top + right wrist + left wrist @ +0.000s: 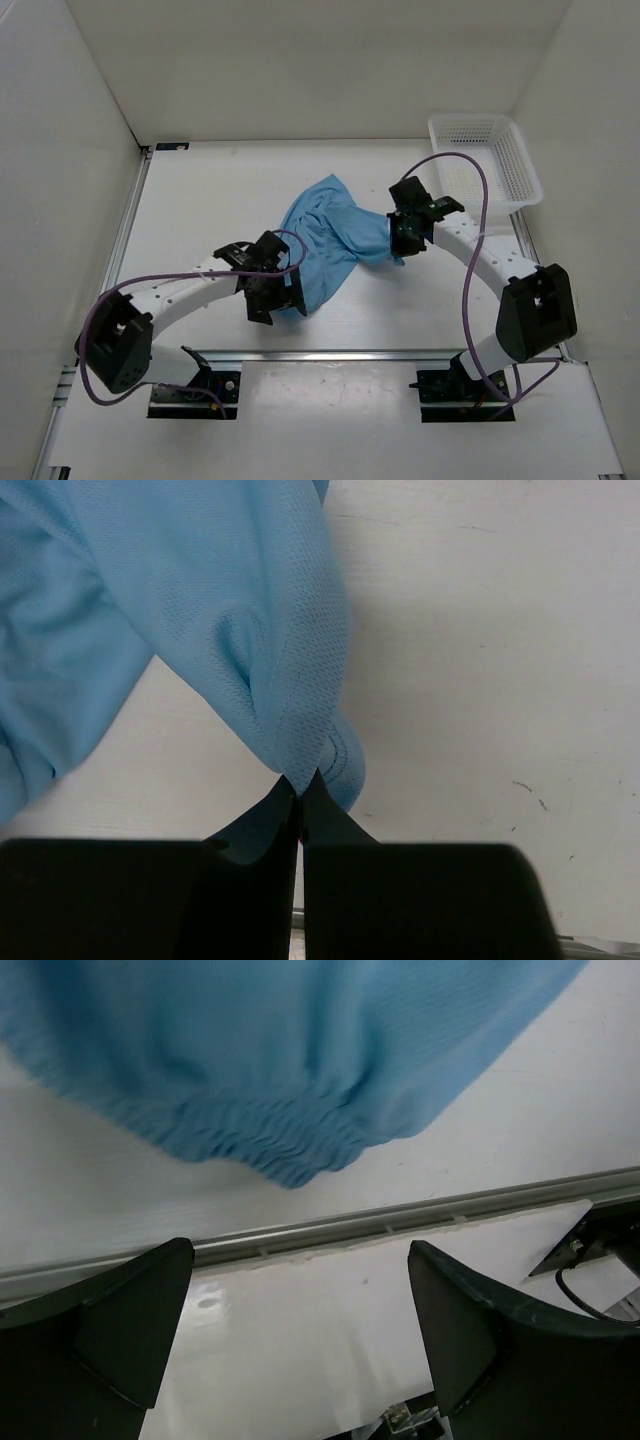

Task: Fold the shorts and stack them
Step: Flatten the shorts out

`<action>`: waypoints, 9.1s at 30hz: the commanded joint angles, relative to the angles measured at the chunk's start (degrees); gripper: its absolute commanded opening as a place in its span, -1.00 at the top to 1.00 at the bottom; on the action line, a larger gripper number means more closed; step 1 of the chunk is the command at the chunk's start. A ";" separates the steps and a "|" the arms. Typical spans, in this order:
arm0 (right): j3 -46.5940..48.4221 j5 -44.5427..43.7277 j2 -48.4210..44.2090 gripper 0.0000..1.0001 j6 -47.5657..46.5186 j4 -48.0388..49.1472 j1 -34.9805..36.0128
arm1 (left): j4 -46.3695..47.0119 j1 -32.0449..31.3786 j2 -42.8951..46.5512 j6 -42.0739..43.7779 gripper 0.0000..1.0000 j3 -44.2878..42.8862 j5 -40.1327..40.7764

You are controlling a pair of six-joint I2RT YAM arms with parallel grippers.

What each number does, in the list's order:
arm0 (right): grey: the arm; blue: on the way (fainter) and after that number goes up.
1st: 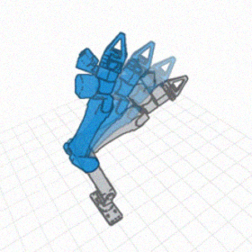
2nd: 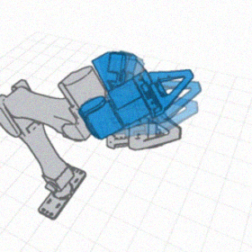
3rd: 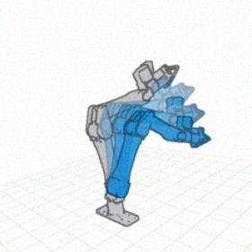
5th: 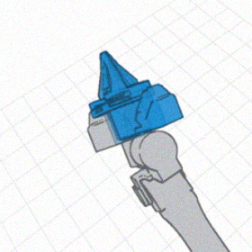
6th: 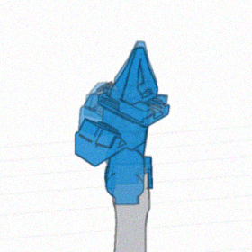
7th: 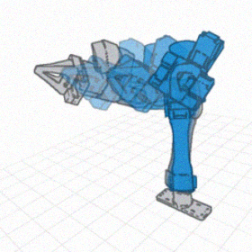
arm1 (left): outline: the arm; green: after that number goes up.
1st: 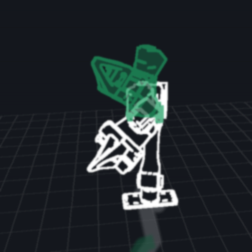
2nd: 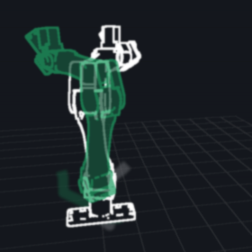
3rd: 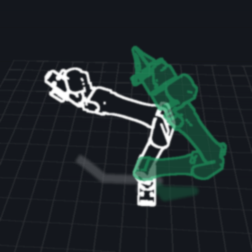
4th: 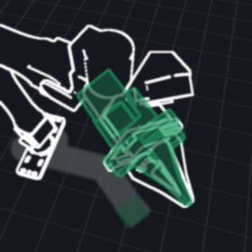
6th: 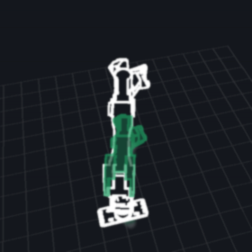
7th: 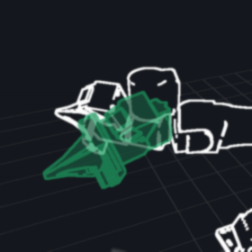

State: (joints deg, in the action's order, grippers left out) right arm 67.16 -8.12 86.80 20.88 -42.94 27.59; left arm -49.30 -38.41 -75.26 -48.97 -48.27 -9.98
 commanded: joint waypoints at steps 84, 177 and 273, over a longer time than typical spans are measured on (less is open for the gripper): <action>-43.07 21.65 -26.69 -0.50 43.27 22.98 -11.42 | 2.63 29.54 -27.84 19.62 0.79 -37.77 -3.03; 39.02 0.56 45.11 -0.38 10.93 13.85 36.21 | -14.42 33.23 -45.41 27.53 0.80 -73.02 7.96; 7.83 -4.01 -10.24 0.98 20.79 13.07 -14.07 | -15.74 33.32 -21.87 19.61 0.79 -54.52 -4.35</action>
State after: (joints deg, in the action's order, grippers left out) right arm 76.49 -8.34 78.46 47.75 -23.53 13.28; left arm -60.55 -4.84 -100.40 -31.22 -106.72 -12.93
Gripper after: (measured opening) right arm 0.014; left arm 0.201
